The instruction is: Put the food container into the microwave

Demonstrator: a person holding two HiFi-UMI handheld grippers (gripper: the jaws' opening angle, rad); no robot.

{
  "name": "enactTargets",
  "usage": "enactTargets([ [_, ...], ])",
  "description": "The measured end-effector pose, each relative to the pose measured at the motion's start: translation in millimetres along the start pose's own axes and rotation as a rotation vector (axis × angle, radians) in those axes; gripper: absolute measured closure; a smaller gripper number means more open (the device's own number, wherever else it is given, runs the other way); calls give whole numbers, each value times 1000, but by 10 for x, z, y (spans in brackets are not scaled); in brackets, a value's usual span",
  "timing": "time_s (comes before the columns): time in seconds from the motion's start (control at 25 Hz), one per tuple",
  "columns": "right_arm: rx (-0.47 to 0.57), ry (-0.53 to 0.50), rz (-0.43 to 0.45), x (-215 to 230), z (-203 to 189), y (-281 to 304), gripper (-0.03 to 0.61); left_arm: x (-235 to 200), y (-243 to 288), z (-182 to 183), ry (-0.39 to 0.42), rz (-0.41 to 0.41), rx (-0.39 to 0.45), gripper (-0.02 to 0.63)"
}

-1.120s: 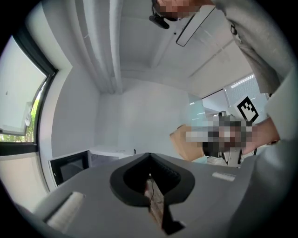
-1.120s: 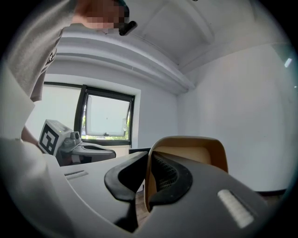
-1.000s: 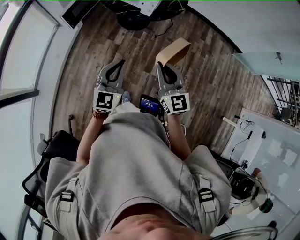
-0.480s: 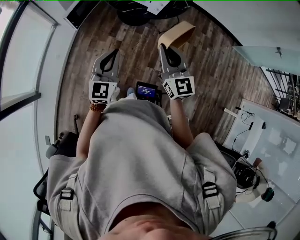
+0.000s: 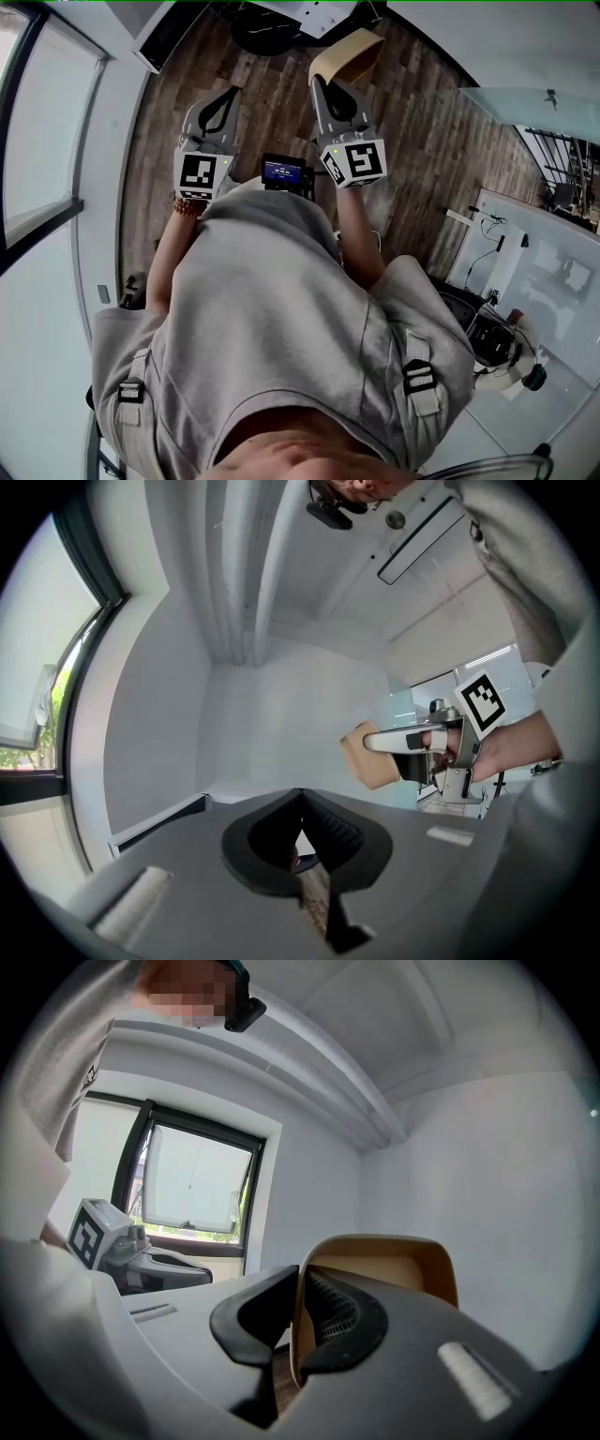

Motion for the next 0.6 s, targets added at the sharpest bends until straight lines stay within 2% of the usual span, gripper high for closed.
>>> enactTargets([
  [0.2,-2,16,-17,-74,1,175,545,-141,-12,-52,9,-24,-14,615],
  [0.4,-22,18,-20,-112,5,363,545,-356,-33,-122,-12,-11,-41,615],
  [0.6,-53,-80,-13,-141,-8,556,545,-603,69,-273,-33,32,-90,615],
])
Point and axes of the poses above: the fingertips, and each gripper's own axes: y forward along the fingers, x to its right, z out of its top, the point moved 1 cm from there along -y, backward along the fingers, and after that the axes turned 9 degrees about -x, right-handed, at the moved point
